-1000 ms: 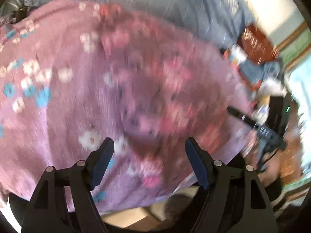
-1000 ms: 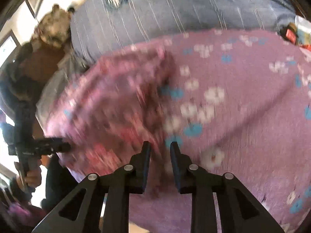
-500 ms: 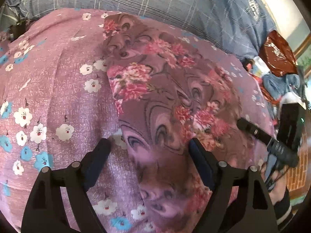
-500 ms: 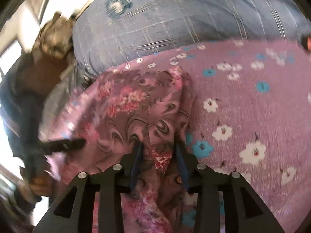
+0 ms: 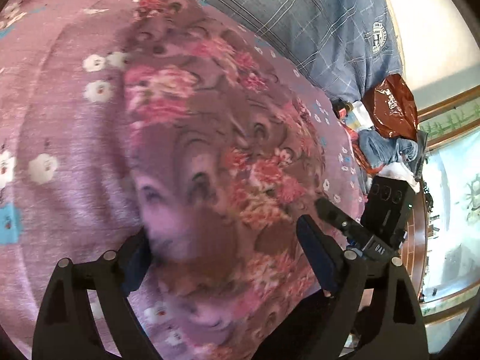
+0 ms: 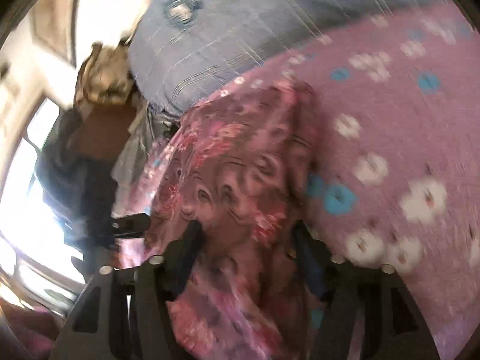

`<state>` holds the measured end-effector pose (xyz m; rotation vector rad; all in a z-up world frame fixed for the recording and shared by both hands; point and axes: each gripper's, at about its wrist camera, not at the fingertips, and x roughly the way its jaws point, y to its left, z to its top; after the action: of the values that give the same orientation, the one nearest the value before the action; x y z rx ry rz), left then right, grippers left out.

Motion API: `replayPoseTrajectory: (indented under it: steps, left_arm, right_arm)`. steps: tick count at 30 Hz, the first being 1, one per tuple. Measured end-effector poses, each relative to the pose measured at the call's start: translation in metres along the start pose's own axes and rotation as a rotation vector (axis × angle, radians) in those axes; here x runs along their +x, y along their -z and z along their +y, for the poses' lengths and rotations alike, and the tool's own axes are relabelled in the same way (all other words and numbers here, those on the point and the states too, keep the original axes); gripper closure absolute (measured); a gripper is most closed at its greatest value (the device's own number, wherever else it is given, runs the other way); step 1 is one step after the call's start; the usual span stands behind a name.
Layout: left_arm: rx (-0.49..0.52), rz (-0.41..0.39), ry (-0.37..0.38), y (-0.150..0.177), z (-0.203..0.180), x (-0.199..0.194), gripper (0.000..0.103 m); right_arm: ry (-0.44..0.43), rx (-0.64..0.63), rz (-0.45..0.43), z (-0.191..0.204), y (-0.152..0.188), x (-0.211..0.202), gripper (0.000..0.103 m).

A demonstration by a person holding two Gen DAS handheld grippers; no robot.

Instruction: Fold small clothes

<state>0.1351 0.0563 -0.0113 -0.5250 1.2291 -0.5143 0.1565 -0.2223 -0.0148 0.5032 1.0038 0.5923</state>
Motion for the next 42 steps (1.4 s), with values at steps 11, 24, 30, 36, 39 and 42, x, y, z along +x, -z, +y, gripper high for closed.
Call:
replayPoseTrajectory:
  steps: [11,24,30,36,39,42]
  left_arm:
    - [0.002,-0.062,-0.109,-0.019,0.021,-0.025,0.066]
    - [0.164,-0.128,-0.299,0.033,0.014,-0.045,0.018]
    - [0.066,-0.130,-0.290,0.035,0.030,-0.032,0.011]
    - [0.047,-0.128,-0.373,0.030,0.024,-0.021,0.000]
    - [0.048,-0.141,-0.371,0.032,0.027,-0.024,0.000]
    - [0.057,-0.156,-0.377,0.040,0.029,-0.029,0.000]
  right_arm:
    - [-0.019,0.036,-0.072,0.028,0.005,0.005,0.070]
    - [0.474,-0.088,-0.019,0.034,0.036,-0.019,0.001]
    - [0.513,-0.071,-0.054,0.033,0.045,-0.020,0.001]
    - [0.461,0.029,-0.130,0.026,0.053,-0.029,0.000]
    - [0.454,0.022,-0.138,0.027,0.058,-0.029,0.000]
    - [0.530,-0.045,-0.081,0.038,0.058,-0.020,0.001]
